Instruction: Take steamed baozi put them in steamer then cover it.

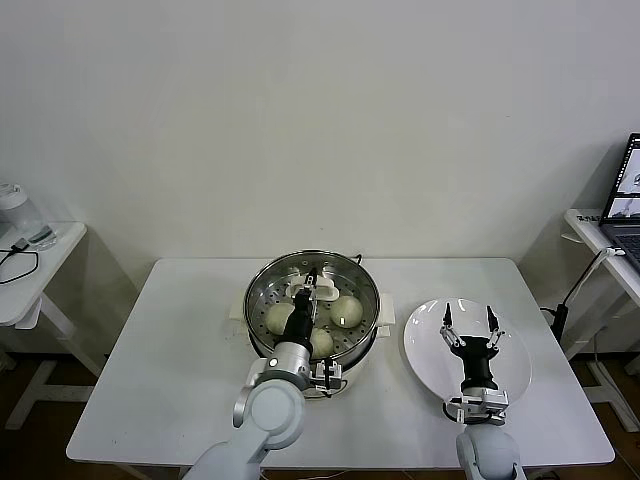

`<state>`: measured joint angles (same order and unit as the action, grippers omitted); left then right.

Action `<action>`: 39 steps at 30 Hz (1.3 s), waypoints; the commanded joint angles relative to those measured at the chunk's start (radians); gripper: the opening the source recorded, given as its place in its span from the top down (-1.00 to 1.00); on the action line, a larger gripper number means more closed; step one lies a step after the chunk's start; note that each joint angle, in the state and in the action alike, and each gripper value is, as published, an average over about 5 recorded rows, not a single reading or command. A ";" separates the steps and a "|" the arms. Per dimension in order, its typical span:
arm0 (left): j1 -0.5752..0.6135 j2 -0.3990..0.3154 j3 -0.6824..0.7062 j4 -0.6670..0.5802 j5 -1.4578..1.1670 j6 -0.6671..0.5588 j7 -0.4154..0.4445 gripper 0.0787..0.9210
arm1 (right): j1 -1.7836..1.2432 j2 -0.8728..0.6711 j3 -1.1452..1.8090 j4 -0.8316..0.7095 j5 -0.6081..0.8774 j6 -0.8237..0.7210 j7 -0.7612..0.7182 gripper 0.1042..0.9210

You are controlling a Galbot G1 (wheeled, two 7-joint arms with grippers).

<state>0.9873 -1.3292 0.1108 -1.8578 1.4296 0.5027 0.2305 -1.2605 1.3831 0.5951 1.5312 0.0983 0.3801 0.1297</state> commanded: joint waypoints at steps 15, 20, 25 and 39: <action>0.062 0.051 -0.012 -0.142 -0.046 0.000 0.009 -0.15 | 0.003 0.006 0.008 0.000 -0.002 0.003 -0.002 -0.76; 0.097 0.084 -0.007 -0.218 -0.067 -0.002 0.019 -0.43 | -0.001 -0.002 0.014 0.009 0.004 0.003 -0.004 -0.76; 0.136 0.126 -0.016 -0.323 -0.108 -0.003 0.017 -0.65 | -0.010 -0.004 0.017 0.024 0.025 -0.001 -0.011 -0.76; 0.381 0.157 -0.491 -0.391 -0.882 -0.338 -0.423 -0.77 | -0.057 -0.029 -0.018 0.084 0.131 -0.080 0.013 -0.76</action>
<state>1.1906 -1.1826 -0.0200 -2.2120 1.1685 0.4587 0.1600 -1.2972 1.3623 0.5926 1.5840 0.1604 0.3358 0.1382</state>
